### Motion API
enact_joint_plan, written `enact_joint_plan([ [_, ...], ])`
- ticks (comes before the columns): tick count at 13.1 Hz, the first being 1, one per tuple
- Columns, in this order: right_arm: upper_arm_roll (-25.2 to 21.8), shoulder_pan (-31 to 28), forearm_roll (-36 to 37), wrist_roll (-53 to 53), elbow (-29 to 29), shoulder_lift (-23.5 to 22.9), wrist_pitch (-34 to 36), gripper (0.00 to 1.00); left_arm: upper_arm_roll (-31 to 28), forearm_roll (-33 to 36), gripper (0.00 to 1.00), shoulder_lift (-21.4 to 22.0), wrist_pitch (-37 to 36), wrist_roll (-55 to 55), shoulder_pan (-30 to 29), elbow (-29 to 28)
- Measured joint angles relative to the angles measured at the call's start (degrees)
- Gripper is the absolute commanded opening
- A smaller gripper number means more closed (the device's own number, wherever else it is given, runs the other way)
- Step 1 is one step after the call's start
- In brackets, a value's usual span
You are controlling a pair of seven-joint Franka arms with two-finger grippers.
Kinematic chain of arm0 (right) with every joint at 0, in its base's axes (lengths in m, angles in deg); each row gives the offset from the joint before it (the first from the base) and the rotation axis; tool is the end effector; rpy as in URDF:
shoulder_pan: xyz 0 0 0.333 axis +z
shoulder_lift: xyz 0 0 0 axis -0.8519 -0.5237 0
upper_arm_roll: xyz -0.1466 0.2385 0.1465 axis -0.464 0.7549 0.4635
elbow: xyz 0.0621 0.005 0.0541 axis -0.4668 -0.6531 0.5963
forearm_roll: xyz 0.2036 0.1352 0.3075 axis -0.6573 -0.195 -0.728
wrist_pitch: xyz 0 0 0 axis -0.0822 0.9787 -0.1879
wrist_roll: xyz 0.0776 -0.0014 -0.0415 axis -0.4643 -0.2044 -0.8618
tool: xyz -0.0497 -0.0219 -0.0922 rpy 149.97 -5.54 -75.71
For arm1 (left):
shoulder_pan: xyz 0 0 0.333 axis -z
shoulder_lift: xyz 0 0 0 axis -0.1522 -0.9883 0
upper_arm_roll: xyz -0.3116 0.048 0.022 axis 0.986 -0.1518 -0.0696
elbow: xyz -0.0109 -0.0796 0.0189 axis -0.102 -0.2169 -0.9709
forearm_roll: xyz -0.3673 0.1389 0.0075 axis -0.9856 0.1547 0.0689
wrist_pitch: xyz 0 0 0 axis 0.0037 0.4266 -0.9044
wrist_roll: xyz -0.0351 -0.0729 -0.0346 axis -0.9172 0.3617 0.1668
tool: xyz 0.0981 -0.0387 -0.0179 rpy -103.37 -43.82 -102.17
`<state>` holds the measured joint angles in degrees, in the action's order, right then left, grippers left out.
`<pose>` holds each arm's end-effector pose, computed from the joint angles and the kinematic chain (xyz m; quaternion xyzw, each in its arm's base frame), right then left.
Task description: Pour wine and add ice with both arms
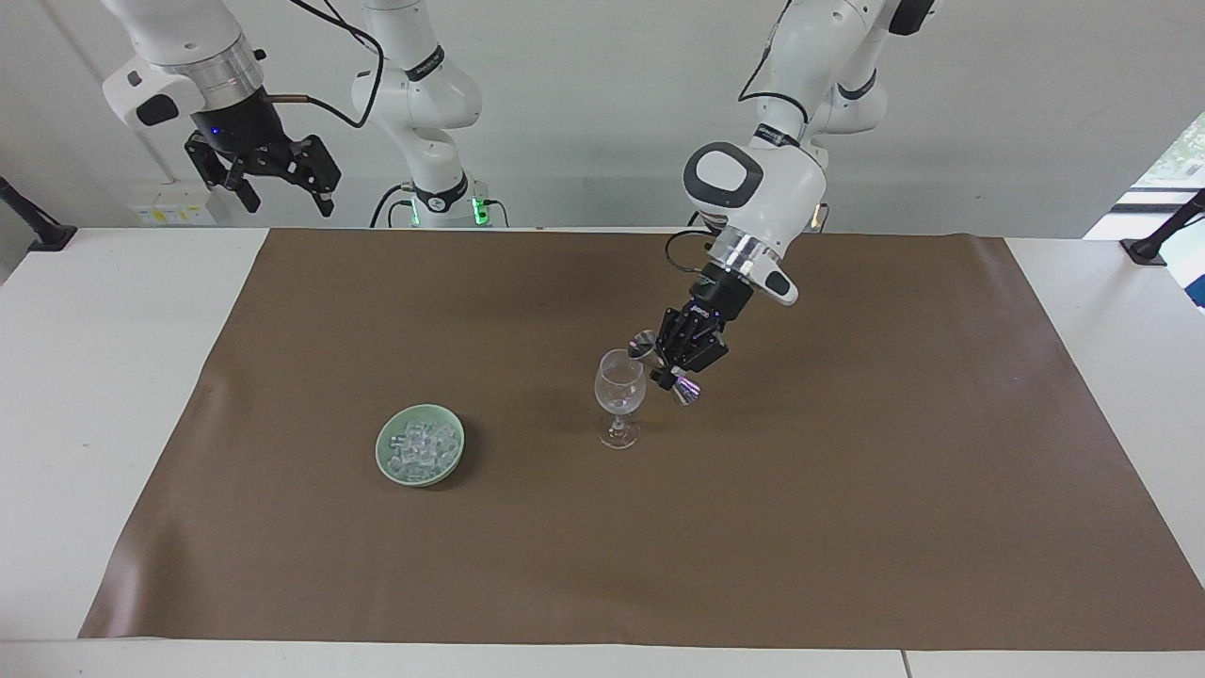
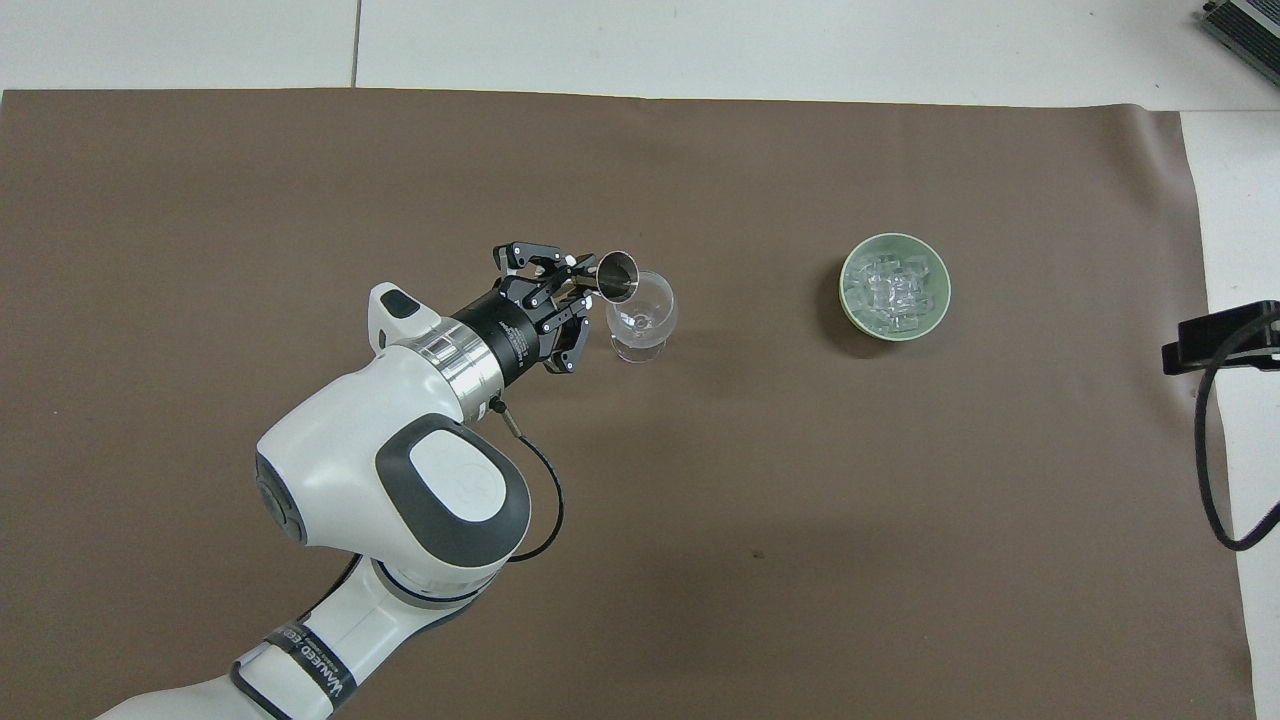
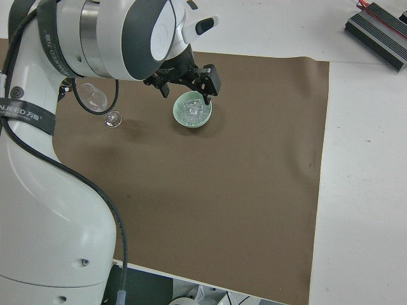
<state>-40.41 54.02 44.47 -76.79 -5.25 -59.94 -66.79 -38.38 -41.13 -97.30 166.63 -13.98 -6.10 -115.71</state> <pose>0.5223 -0.0223 0.6741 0.9989 -0.0431 -0.0189 0.0002 0.5139 -0.3079 0.4253 0.5860 0.6613 -0.0265 0.4677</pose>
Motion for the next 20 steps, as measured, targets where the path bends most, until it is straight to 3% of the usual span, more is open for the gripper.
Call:
enact_joint_plan([
  [20, 0.0, 0.0, 0.0, 0.0, 0.0, 0.0, 0.0, 1.00, 4.4, 2.7, 0.00, -2.6, 13.2, -9.2, 0.0, 0.2],
])
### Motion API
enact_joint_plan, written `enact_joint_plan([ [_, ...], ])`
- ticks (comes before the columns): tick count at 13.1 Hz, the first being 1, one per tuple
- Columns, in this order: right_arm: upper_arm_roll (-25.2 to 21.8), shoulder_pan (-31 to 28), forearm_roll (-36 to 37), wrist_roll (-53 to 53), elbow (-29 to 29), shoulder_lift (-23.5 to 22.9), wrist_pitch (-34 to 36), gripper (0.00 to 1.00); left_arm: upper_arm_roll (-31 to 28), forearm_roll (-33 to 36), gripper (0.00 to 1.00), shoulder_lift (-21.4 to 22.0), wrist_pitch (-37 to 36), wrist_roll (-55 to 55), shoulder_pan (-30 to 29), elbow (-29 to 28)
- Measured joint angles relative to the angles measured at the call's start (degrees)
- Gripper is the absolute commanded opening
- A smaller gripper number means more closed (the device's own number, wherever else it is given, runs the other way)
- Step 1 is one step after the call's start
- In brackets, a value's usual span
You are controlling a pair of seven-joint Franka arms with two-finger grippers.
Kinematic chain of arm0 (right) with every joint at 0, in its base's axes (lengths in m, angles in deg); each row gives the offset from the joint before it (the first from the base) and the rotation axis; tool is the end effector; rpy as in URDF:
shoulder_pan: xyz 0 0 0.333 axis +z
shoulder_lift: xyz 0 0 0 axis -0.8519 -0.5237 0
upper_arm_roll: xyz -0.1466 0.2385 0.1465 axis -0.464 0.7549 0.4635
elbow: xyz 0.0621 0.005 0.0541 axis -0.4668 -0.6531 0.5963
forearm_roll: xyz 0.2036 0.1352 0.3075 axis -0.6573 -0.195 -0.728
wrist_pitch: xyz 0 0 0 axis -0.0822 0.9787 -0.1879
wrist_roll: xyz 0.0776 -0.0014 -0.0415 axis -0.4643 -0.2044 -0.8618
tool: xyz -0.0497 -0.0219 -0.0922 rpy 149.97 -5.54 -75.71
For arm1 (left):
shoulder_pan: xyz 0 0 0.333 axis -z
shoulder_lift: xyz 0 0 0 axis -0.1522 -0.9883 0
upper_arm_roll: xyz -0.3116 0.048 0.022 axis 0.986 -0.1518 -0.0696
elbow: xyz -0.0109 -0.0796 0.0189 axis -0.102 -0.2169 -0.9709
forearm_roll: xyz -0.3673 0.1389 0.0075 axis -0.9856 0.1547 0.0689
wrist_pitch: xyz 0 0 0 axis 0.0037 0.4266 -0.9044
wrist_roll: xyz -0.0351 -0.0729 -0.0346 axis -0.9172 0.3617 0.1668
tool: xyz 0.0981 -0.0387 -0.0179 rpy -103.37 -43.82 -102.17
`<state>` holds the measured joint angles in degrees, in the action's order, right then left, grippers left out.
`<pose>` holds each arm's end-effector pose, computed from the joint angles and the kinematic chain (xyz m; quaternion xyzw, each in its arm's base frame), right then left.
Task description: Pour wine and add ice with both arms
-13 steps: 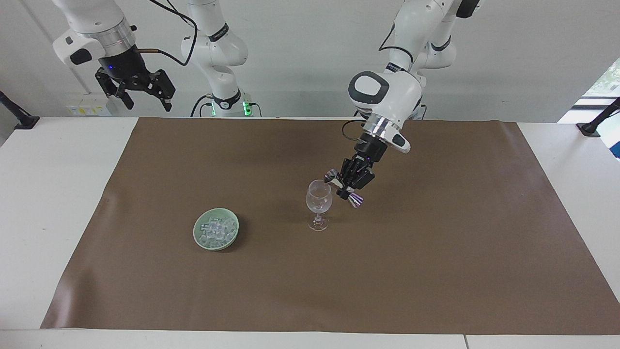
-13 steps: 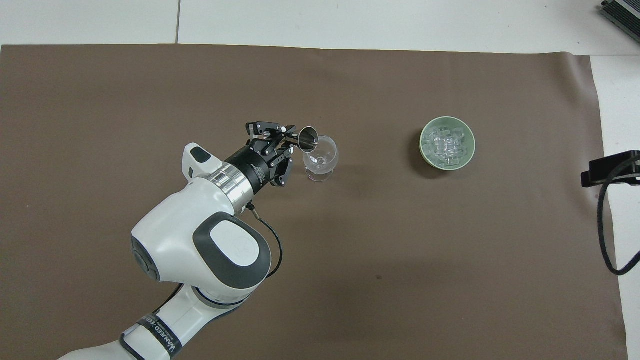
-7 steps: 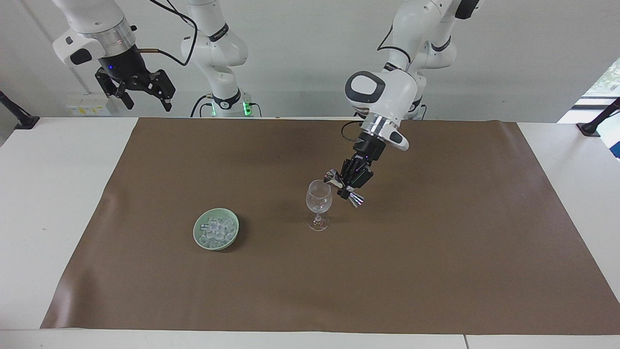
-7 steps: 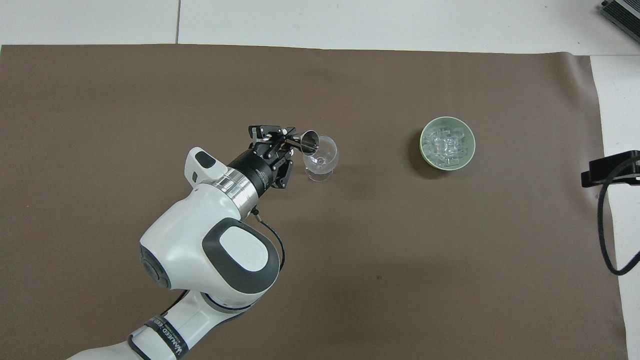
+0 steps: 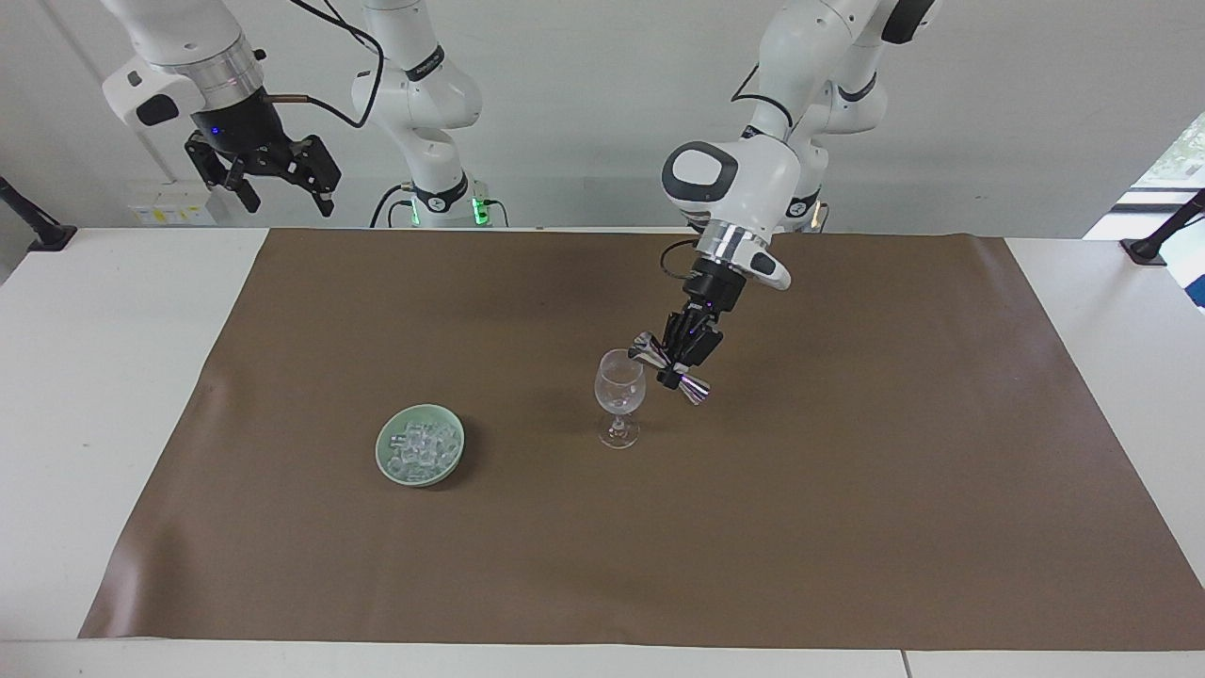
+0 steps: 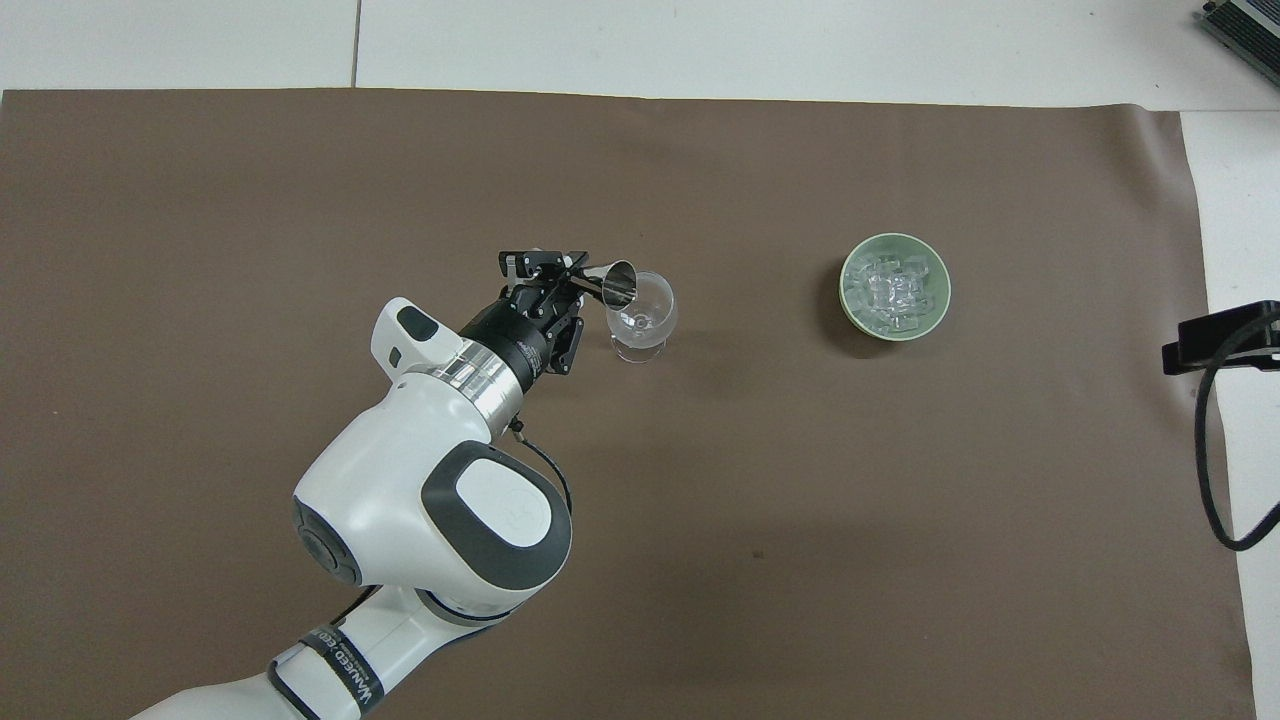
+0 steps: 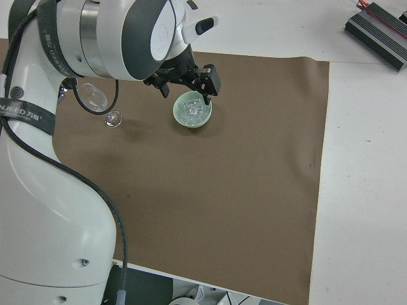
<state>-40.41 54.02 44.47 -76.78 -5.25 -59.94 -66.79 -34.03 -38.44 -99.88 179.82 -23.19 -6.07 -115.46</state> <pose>0.5223 -0.0223 0.6741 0.9989 -0.0432 -0.0189 0.0002 0.5011 -0.3184 0.4262 0.6285 0.6172 0.0875 0.4651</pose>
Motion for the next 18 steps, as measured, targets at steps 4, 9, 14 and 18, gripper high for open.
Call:
enact_joint_plan([
  [4, 0.0, 0.0, 0.0, 0.0, 0.0, 0.0, 0.0, 1.00, 0.8, 1.0, 0.00, -1.0, 2.2, -0.3, 0.0, 0.8],
  [9, 0.0, 0.0, 0.0, 0.0, 0.0, 0.0, 0.0, 1.00, 1.6, 1.8, 0.00, -2.0, 4.5, -3.1, 0.0, 1.1],
  [14, 0.0, 0.0, 0.0, 0.0, 0.0, 0.0, 0.0, 1.00, 1.8, 1.8, 0.00, -2.1, 5.1, -6.6, 0.0, 1.1],
  [18, 0.0, 0.0, 0.0, 0.0, 0.0, 0.0, 0.0, 1.00, 1.8, 1.8, 0.00, -2.1, 5.2, -8.2, 0.0, 1.1],
])
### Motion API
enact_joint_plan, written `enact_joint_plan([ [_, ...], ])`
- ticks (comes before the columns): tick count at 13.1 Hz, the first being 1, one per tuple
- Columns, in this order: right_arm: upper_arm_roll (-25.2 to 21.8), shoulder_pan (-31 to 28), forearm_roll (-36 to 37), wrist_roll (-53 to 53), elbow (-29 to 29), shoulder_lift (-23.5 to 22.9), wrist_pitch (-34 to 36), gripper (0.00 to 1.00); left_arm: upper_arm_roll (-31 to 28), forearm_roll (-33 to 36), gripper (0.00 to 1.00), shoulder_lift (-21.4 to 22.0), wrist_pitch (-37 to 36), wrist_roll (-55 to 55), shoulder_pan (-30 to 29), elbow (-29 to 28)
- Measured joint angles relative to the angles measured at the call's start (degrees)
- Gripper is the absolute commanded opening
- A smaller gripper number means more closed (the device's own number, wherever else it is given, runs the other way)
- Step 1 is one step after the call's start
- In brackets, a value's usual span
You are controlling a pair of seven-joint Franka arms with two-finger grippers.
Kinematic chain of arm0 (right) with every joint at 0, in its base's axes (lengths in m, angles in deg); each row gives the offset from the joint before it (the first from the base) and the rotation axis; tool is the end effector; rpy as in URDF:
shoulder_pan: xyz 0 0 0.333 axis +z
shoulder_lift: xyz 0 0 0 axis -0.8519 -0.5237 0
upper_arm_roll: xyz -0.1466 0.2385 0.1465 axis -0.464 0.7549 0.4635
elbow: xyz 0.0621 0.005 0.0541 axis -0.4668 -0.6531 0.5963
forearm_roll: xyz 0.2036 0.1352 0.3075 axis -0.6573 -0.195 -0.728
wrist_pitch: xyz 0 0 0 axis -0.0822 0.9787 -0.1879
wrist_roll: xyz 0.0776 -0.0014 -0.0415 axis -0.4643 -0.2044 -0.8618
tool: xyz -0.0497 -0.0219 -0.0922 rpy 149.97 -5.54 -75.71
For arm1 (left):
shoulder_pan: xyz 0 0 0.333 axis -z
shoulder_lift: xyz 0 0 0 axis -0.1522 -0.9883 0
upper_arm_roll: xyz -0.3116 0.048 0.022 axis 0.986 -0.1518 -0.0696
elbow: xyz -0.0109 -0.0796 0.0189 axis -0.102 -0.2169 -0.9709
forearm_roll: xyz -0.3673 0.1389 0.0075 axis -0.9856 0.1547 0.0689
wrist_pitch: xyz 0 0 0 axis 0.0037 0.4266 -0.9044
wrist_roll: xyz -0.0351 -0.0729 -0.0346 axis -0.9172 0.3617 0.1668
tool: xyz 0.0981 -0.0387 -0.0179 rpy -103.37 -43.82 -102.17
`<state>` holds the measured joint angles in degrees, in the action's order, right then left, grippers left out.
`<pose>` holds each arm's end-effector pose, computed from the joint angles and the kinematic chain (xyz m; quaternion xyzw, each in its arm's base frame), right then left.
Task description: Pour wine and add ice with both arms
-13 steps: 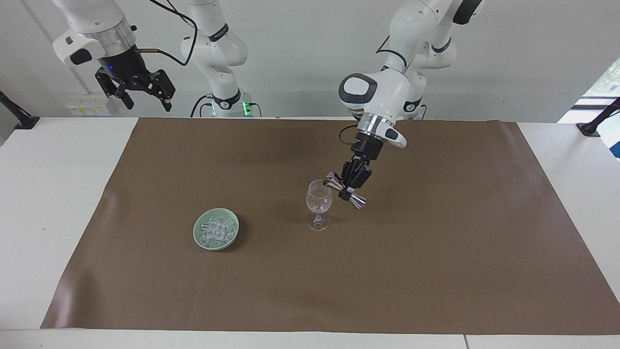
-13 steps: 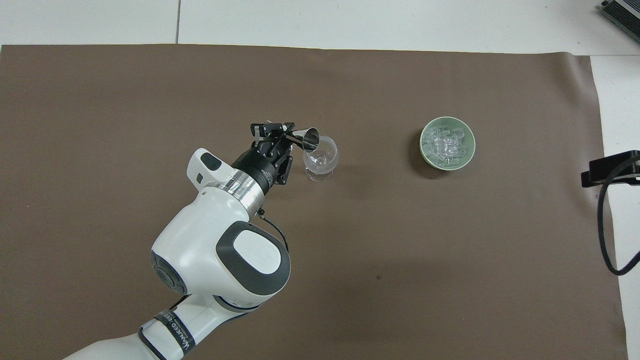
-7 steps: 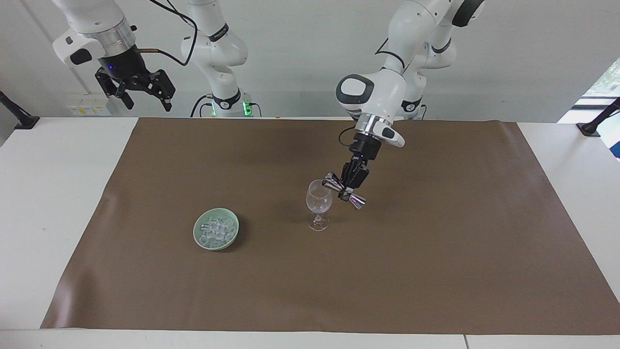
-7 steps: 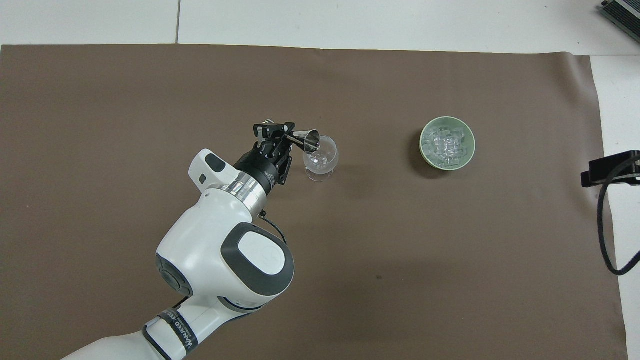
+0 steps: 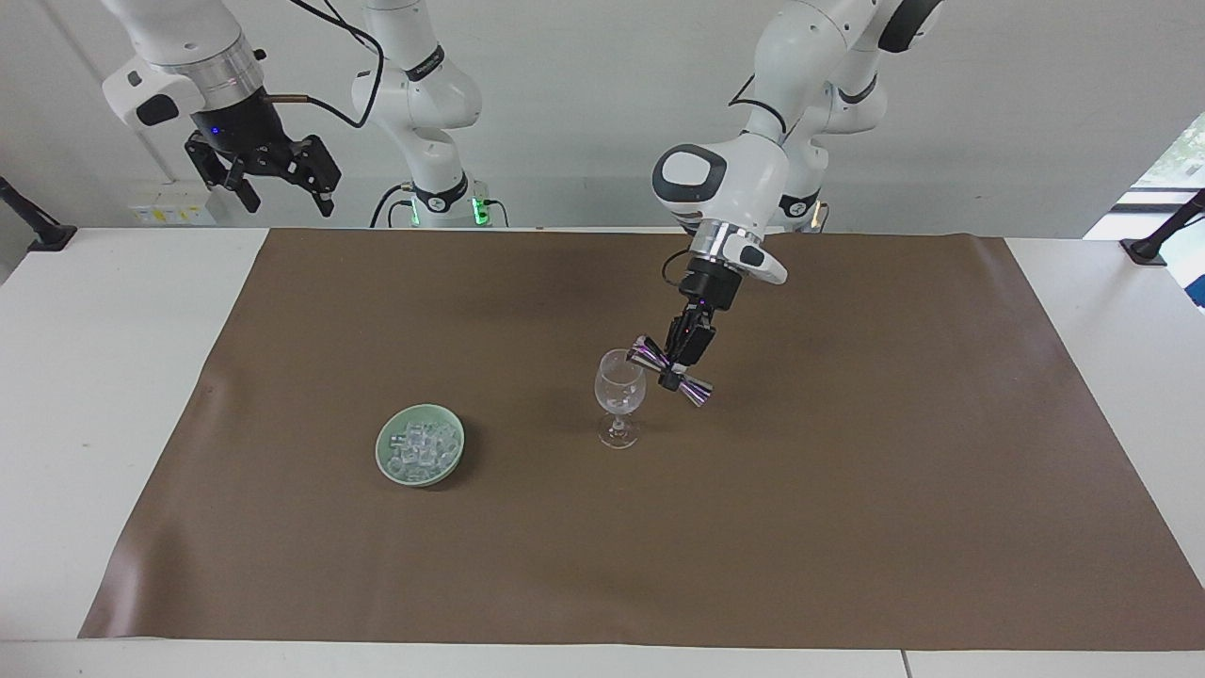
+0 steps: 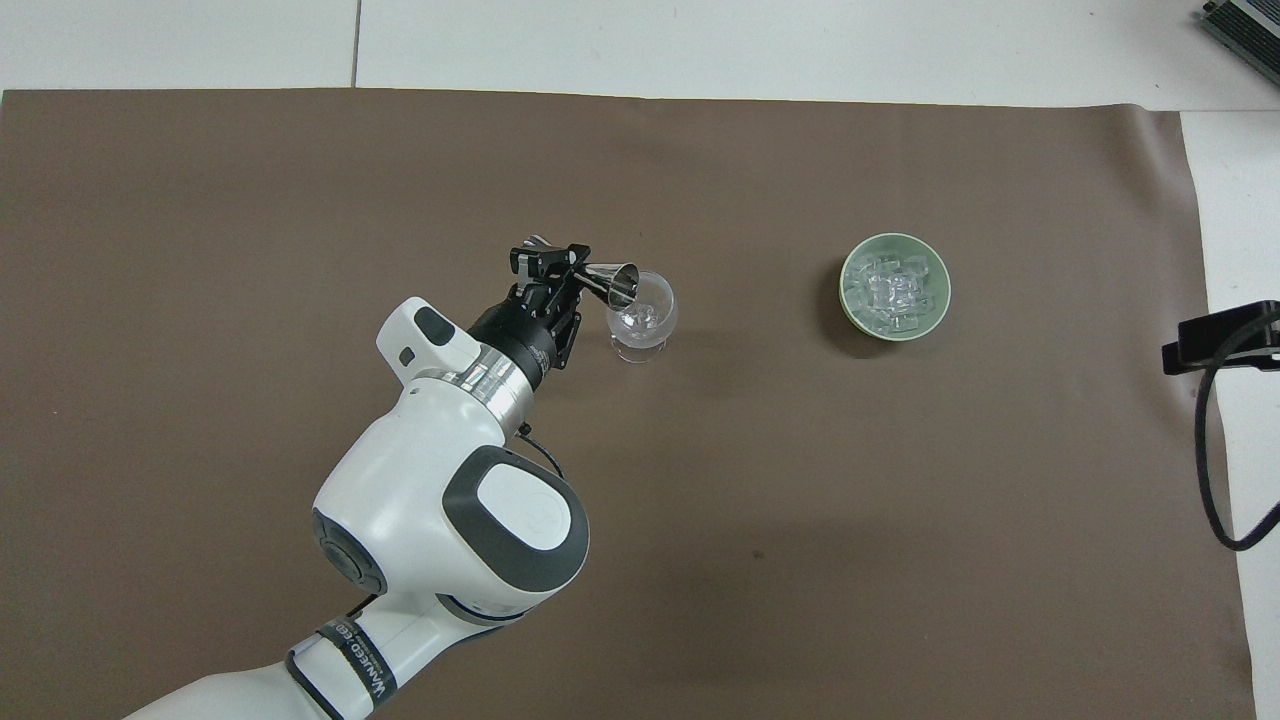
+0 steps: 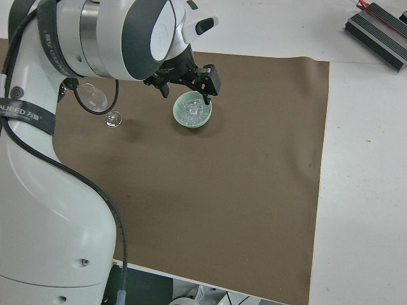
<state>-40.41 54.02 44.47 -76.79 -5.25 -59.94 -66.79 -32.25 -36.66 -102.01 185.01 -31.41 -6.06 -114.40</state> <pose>0.5223 -0.0223 0.6741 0.9989 -0.0431 -0.0189 0.0002 0.5000 -0.3251 0.4264 0.6661 0.5699 0.1475 0.4580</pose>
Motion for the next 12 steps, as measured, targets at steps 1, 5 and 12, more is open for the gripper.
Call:
enact_joint_plan([
  [1, 0.0, 0.0, 0.0, 0.0, 0.0, 0.0, 0.0, 1.00, 0.0, 0.0, 0.00, 0.0, 0.0, -0.4, 0.0, 0.0],
  [5, 0.0, 0.0, 0.0, 0.0, 0.0, 0.0, 0.0, 1.00, 0.1, 0.1, 0.00, -0.1, 0.1, -1.2, 0.0, 0.0],
  [12, 0.0, 0.0, 0.0, 0.0, 0.0, 0.0, 0.0, 1.00, 0.3, 3.6, 0.00, -0.1, 0.2, -1.3, 0.0, 0.1],
])
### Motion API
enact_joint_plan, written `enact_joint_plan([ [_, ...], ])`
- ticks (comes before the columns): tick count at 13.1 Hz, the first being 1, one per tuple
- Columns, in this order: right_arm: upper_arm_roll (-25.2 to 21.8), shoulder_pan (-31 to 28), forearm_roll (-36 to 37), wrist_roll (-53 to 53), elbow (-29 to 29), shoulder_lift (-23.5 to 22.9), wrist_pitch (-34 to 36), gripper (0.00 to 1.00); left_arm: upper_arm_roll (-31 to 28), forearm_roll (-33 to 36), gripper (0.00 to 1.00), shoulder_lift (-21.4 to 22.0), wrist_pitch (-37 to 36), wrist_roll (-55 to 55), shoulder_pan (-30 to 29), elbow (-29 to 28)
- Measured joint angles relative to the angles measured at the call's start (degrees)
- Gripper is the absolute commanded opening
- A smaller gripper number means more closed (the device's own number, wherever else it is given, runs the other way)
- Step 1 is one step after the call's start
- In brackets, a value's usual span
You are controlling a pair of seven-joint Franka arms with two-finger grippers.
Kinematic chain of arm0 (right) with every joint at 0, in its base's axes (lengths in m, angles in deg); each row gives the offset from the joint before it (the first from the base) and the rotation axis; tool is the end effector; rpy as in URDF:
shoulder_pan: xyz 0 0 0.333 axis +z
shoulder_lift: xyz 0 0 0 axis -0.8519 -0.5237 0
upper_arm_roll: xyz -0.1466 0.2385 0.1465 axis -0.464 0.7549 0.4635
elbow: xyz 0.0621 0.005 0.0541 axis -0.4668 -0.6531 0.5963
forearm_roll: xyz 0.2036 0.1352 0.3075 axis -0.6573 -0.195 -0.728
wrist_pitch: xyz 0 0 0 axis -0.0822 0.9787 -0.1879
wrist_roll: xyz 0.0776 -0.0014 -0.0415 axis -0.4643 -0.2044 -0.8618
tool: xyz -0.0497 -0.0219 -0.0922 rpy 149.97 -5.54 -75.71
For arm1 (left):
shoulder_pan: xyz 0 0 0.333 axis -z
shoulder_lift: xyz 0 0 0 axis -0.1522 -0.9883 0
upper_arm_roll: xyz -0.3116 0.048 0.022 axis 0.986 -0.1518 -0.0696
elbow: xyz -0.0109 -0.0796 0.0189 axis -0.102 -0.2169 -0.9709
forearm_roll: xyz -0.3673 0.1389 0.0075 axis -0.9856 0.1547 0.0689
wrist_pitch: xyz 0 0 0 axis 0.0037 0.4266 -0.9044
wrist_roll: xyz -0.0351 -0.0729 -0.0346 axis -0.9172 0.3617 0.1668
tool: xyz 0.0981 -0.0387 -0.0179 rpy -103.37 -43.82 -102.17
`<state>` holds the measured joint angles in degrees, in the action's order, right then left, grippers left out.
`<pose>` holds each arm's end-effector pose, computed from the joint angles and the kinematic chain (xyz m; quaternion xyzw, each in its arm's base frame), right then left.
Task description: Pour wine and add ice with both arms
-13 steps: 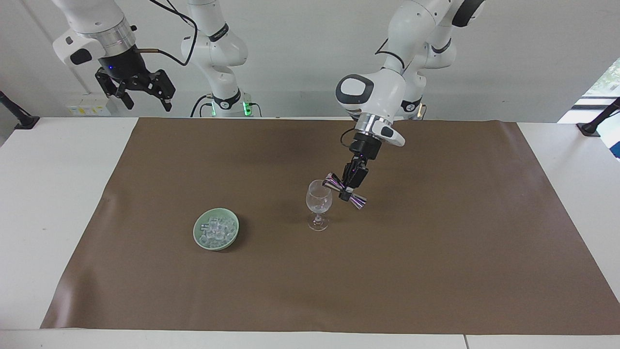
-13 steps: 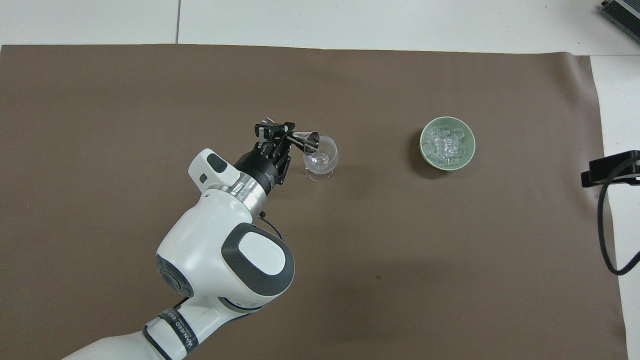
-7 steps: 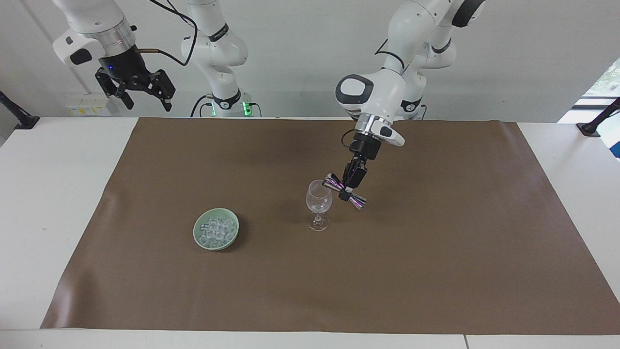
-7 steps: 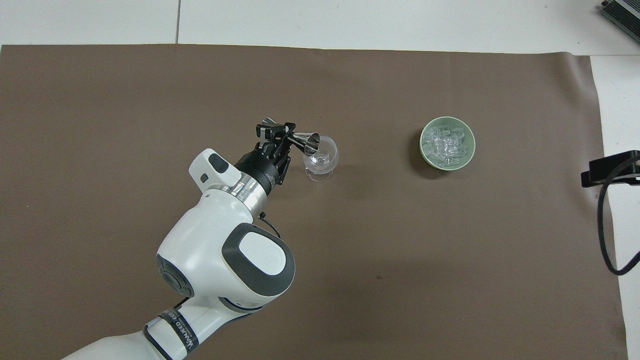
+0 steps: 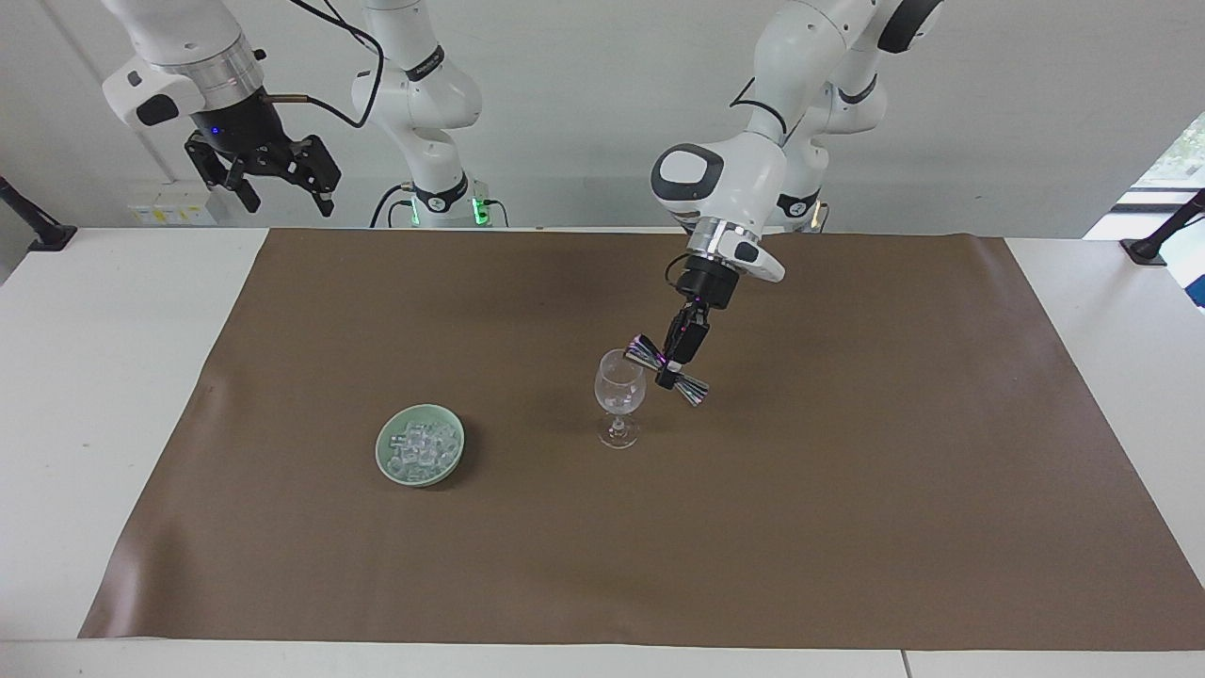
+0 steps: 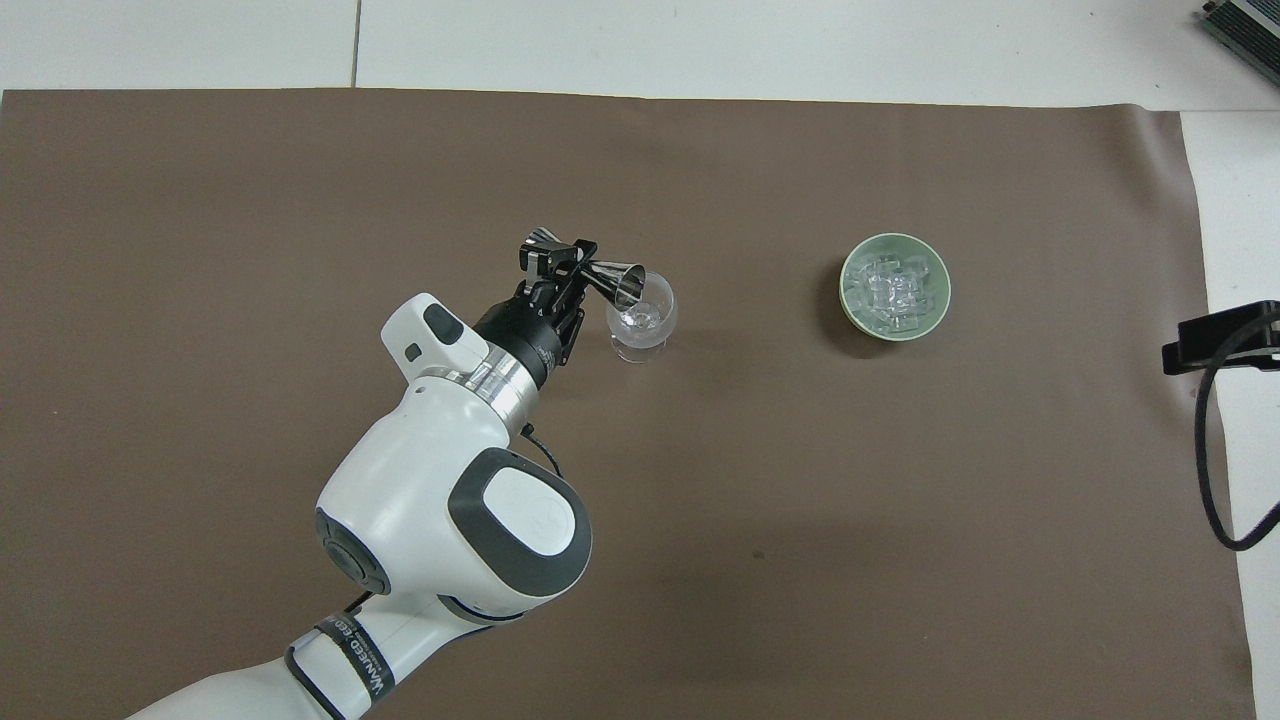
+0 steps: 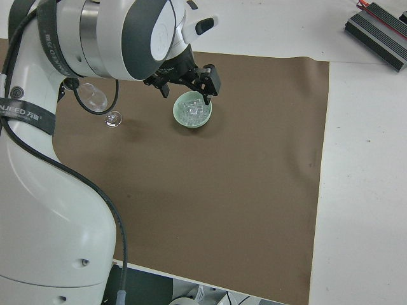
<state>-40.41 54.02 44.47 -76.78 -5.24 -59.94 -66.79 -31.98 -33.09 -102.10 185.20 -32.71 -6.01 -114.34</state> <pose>0.5223 -0.0223 0.6742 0.9989 -0.0432 -0.0188 0.0002 0.5007 -0.3310 0.4327 0.6863 0.5374 0.1662 0.4611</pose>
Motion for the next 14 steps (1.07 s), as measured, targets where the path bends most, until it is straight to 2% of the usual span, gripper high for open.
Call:
enact_joint_plan([
  [14, 0.0, 0.0, 0.0, 0.0, 0.0, 0.0, 0.0, 1.00, 0.0, 1.0, 0.00, -1.1, 0.1, -6.2, 0.0, 1.0],
])
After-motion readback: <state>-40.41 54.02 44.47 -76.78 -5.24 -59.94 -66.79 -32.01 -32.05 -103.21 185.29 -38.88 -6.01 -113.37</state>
